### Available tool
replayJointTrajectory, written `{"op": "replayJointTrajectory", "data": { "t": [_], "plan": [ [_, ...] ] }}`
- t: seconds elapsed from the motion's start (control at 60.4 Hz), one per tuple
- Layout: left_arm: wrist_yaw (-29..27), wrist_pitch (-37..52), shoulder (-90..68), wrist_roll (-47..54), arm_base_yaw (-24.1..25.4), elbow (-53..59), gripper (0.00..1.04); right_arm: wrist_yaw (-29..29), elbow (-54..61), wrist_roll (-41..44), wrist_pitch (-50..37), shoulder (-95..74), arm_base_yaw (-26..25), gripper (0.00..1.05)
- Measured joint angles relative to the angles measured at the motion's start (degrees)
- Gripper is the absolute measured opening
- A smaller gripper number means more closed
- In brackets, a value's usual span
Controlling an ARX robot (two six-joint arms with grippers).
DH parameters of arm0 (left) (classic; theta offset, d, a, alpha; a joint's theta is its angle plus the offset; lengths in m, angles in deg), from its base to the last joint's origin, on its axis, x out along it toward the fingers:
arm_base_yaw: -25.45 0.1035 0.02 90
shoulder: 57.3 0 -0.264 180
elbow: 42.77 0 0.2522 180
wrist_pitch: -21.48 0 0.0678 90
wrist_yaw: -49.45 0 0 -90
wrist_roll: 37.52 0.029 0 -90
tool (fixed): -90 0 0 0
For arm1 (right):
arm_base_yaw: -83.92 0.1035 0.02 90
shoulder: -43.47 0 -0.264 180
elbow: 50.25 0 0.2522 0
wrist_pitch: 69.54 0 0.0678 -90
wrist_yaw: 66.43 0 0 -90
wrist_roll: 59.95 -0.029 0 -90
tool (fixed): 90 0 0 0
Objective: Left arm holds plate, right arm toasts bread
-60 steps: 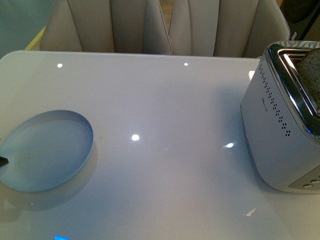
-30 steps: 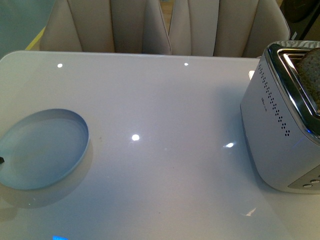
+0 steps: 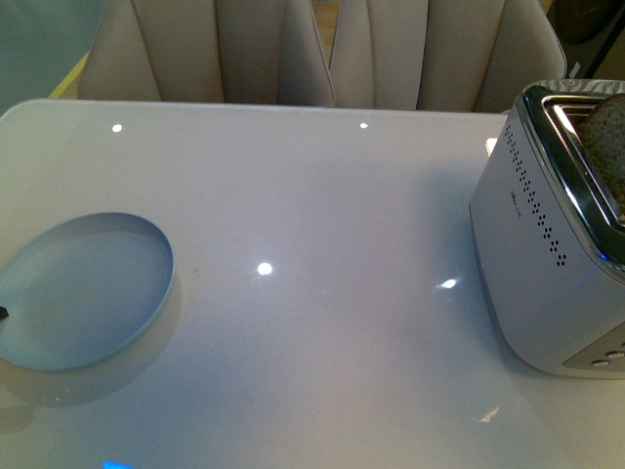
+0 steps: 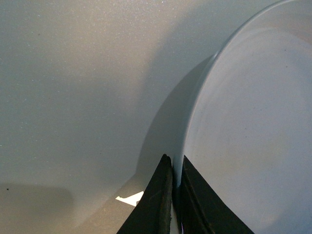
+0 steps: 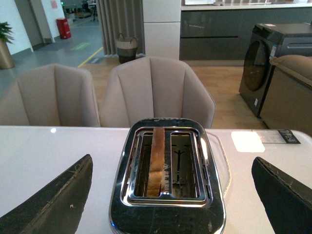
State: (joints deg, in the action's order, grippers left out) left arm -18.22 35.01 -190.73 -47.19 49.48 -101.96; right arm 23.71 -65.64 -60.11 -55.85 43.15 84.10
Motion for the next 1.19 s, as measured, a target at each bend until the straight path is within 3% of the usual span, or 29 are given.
{"op": "replayJointTrajectory", "data": {
  "t": [0.182,0.348,0.596,1.06,1.143,1.193],
  "plan": [
    [-0.02,0.0,0.0,0.0,0.0,0.0,0.03,0.0,0.0,0.0,0.0,0.0,0.0,0.96],
    [-4.13,5.49,-0.31,0.46,-0.17,0.72,0.03,0.0,0.0,0.0,0.0,0.0,0.0,0.96],
    [-3.63,5.42,-0.42,0.72,-0.17,0.74,0.05,0.0,0.0,0.0,0.0,0.0,0.0,0.96],
    [-2.29,5.79,1.14,1.4,-0.35,2.19,0.81,0.0,0.0,0.0,0.0,0.0,0.0,0.96],
    [-1.75,6.4,6.34,1.27,-0.72,4.31,0.99,0.0,0.0,0.0,0.0,0.0,0.0,0.96],
    [-1.92,6.45,10.58,1.29,-1.09,5.38,0.97,0.0,0.0,0.0,0.0,0.0,0.0,0.96]
  ]
}}
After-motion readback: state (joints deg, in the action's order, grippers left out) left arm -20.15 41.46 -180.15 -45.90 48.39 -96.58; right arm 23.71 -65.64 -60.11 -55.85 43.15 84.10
